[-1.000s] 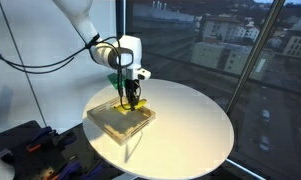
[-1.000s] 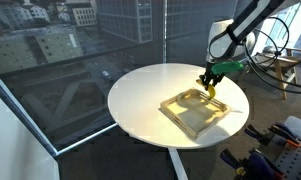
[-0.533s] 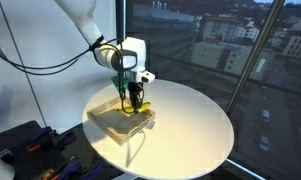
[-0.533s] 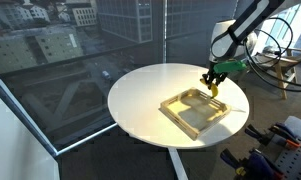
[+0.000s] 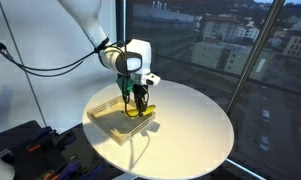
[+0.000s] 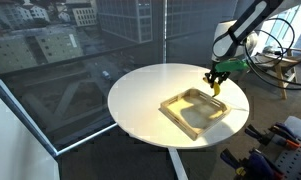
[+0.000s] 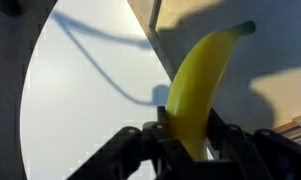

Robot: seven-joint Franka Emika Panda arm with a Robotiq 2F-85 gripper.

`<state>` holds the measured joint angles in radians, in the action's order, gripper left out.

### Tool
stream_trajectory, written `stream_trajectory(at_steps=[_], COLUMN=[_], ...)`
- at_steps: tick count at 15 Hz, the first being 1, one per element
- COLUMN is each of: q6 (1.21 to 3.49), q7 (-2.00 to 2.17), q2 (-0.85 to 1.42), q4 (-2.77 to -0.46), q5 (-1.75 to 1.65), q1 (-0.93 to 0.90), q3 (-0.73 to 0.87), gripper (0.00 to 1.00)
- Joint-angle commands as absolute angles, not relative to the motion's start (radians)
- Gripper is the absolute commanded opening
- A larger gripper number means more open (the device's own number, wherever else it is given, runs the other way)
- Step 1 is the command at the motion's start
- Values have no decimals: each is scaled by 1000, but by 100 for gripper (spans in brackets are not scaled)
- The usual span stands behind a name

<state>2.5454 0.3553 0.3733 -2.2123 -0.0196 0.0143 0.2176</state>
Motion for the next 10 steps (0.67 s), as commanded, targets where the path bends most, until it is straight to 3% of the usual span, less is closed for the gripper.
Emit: stream_trajectory(at_steps=[1, 10], q6=[2512, 2510], q7=[377, 377], q2=[393, 422], q4=[-2168, -2139], q5=[-27, -24], q1=[30, 48], q3=[225, 238], gripper=[16, 16])
